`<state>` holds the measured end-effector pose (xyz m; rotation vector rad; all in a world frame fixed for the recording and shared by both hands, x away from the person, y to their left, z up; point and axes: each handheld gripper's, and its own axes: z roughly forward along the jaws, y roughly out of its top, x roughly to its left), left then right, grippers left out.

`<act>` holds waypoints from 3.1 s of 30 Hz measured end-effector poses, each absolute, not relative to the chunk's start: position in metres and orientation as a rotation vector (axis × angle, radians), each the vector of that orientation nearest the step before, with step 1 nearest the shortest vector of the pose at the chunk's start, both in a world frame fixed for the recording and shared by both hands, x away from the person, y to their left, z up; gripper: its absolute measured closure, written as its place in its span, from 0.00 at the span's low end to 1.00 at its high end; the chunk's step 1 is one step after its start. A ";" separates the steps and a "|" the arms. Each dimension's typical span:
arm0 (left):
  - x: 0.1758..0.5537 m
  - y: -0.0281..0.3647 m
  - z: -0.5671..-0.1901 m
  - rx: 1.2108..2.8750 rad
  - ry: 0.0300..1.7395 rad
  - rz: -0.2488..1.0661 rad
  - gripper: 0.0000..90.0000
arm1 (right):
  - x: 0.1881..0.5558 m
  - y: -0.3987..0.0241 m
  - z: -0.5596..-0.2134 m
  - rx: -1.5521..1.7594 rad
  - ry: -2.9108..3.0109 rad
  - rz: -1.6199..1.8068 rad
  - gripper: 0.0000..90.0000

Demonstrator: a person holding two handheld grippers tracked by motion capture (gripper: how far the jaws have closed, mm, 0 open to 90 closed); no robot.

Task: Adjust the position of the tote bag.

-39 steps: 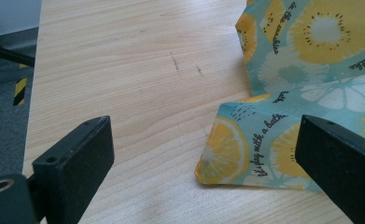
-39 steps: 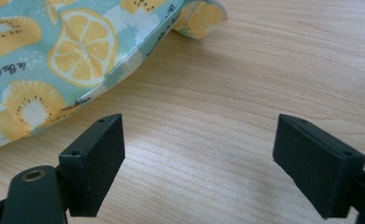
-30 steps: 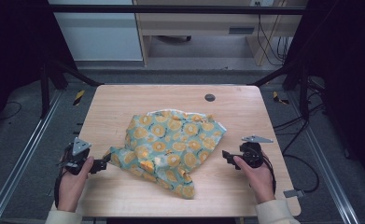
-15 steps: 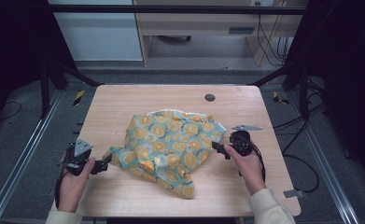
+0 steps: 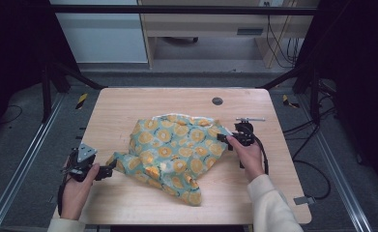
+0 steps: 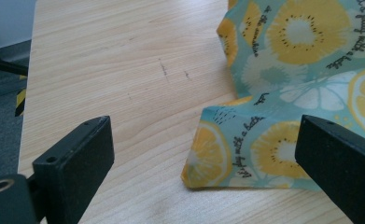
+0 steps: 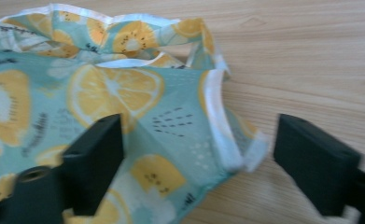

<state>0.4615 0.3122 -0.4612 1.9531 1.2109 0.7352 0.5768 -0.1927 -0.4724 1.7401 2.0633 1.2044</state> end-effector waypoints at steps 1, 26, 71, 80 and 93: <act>0.462 0.311 -0.461 1.950 1.212 0.734 0.05 | 0.576 -0.190 -0.473 1.727 2.068 1.226 0.54; 0.552 0.254 -0.402 2.029 1.109 0.577 0.09 | 0.526 -0.128 -0.410 1.043 2.176 1.355 0.99; 0.529 0.251 -0.413 1.985 1.080 0.626 1.00 | 0.515 -0.161 -0.394 1.022 2.137 1.339 1.00; 0.519 0.257 -0.407 1.953 1.068 0.655 1.00 | 0.511 -0.164 -0.387 1.019 2.131 1.320 1.00; 0.506 0.262 -0.394 1.888 1.035 0.708 1.00 | 0.509 -0.164 -0.378 1.005 2.119 1.332 1.00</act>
